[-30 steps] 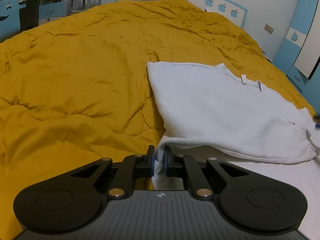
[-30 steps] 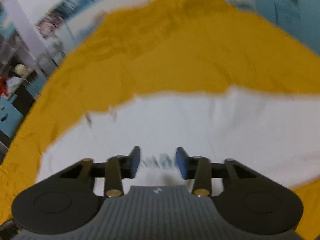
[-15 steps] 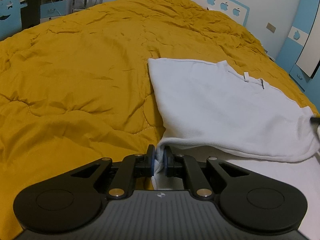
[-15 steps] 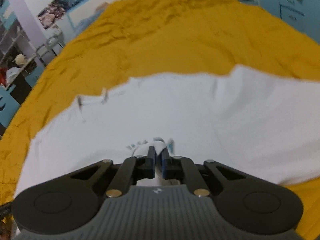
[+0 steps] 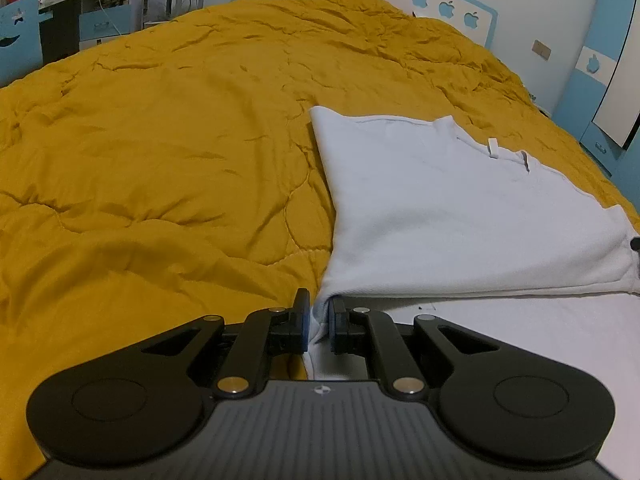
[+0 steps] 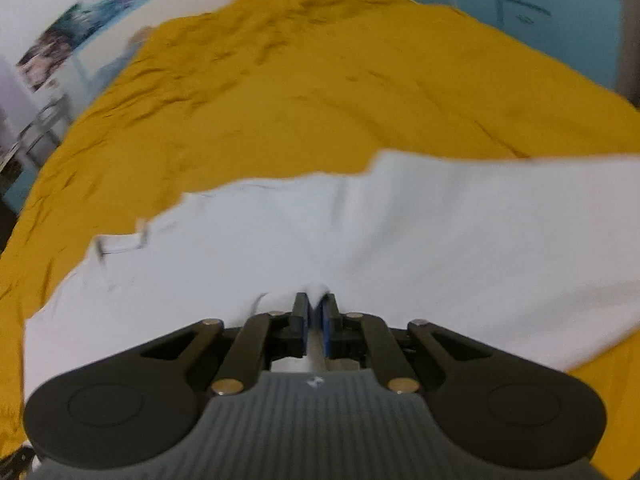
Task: Fold small clothes
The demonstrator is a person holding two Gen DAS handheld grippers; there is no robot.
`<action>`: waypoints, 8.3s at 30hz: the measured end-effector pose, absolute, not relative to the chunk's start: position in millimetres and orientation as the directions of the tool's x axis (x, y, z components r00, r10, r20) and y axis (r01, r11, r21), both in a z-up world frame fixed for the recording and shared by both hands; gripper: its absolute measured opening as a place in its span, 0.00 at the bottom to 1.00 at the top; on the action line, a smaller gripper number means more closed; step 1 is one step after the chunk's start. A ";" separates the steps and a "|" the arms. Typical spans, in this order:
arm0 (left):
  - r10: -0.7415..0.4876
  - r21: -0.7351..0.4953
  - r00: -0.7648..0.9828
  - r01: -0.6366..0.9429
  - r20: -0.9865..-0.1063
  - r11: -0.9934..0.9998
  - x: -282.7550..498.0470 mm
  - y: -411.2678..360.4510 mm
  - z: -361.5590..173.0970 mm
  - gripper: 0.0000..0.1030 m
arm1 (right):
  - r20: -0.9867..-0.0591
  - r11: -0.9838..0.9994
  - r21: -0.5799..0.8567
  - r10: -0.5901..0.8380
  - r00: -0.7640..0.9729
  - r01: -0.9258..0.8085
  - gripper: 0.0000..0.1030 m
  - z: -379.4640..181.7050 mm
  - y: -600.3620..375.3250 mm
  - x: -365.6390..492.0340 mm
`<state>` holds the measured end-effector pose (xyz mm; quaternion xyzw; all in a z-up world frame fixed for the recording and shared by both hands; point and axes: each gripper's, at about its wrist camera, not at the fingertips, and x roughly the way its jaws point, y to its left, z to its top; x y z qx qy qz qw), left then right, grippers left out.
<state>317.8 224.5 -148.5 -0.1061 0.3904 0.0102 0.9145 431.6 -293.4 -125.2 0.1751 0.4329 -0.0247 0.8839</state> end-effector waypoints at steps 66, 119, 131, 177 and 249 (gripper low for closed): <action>0.033 -0.082 0.665 -0.140 -0.746 0.987 329.1 134.5 -91.0 0.28 | -0.730 0.779 0.350 -0.122 0.673 0.521 0.41 -81.9 -567.9 275.9; -0.089 -0.311 0.731 -0.174 -0.676 0.934 296.7 194.4 -66.8 0.29 | -0.569 0.948 0.233 0.312 0.761 -0.215 0.00 35.0 -108.3 424.1; -0.152 -0.416 0.728 -0.197 -0.668 0.888 294.3 216.2 -89.0 0.36 | -0.770 0.905 0.267 0.407 0.491 -0.331 0.01 -119.6 4.1 425.1; -0.407 -0.561 0.796 0.104 -0.448 0.821 393.8 134.4 11.9 0.02 | -0.648 0.932 0.362 0.261 0.716 -0.013 0.21 -146.0 -247.6 350.8; -0.065 -0.269 0.633 -0.231 -0.771 0.935 411.6 196.5 -138.9 0.06 | -0.757 0.990 0.139 0.086 0.648 0.030 0.26 -132.9 -287.0 325.6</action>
